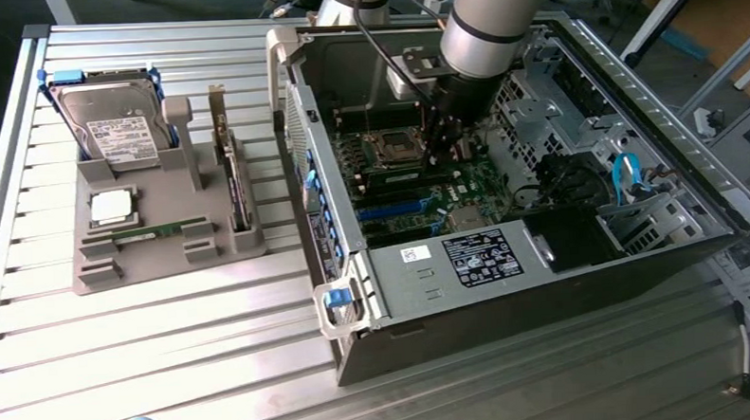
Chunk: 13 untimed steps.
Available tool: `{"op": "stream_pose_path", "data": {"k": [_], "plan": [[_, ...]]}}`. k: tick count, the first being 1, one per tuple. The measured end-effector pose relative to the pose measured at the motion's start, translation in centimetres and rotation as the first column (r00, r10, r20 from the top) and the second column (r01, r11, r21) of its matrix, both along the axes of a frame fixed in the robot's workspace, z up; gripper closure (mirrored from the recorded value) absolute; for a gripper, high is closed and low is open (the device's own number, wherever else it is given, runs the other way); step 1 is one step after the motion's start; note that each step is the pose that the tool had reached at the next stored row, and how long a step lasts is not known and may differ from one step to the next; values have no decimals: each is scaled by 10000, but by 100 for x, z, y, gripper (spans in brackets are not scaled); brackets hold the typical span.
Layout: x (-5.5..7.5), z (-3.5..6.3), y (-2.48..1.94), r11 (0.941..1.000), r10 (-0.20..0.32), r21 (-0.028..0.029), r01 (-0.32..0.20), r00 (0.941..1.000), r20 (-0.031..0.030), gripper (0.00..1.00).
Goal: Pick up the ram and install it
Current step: 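Insert the ram into the slot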
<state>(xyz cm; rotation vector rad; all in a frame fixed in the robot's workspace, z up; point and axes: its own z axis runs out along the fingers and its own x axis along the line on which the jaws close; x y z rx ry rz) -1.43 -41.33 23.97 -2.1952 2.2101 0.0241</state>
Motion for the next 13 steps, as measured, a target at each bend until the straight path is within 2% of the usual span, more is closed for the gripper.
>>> {"op": "stream_pose_path", "data": {"k": [7,10,13], "plan": [[0,-10,0,10000,0,-1,0,10000,-4,88],[4,-10,-1,10000,0,0,0,10000,-93,88],[8,-10,-2,10000,0,-1,0,9999,-157,88]]}}
